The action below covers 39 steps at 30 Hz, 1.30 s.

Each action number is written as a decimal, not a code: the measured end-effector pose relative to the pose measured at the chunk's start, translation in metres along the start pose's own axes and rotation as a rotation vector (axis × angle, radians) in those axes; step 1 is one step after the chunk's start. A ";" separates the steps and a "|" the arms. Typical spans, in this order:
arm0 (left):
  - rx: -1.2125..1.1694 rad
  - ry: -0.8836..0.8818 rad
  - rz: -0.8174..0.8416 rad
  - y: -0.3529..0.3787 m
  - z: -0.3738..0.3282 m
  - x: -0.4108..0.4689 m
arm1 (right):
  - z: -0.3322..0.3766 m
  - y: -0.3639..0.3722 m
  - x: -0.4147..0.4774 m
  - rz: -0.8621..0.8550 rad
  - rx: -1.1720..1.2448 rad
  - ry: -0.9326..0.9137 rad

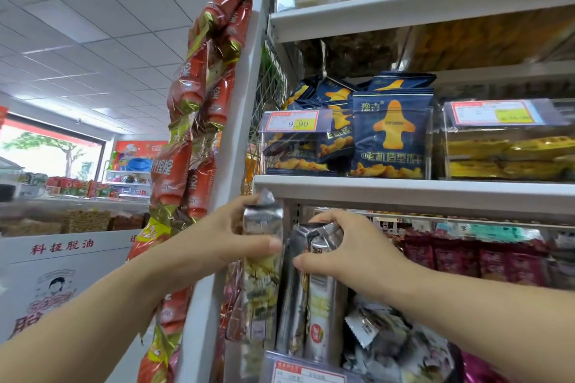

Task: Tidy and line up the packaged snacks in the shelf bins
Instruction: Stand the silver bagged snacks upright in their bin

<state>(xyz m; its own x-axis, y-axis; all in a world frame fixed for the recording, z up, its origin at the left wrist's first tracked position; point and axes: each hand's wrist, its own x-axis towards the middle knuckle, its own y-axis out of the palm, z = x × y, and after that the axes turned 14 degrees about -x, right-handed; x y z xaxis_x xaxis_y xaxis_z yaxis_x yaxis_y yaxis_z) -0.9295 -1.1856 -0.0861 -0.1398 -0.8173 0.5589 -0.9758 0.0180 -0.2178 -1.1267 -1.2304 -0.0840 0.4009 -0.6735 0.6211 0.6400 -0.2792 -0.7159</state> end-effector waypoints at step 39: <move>0.184 0.733 -0.097 0.146 -0.164 -0.066 | 0.054 -0.199 -0.137 -0.567 -0.128 -0.356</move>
<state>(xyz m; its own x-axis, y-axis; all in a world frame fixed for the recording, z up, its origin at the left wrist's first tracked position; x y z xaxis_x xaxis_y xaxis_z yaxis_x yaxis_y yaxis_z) -1.0905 -1.0352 -0.0238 -0.1932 -0.2172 0.9568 -0.9546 -0.1837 -0.2344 -1.2734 -1.0458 -0.0091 0.2314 -0.1392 0.9629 0.7409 -0.6162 -0.2671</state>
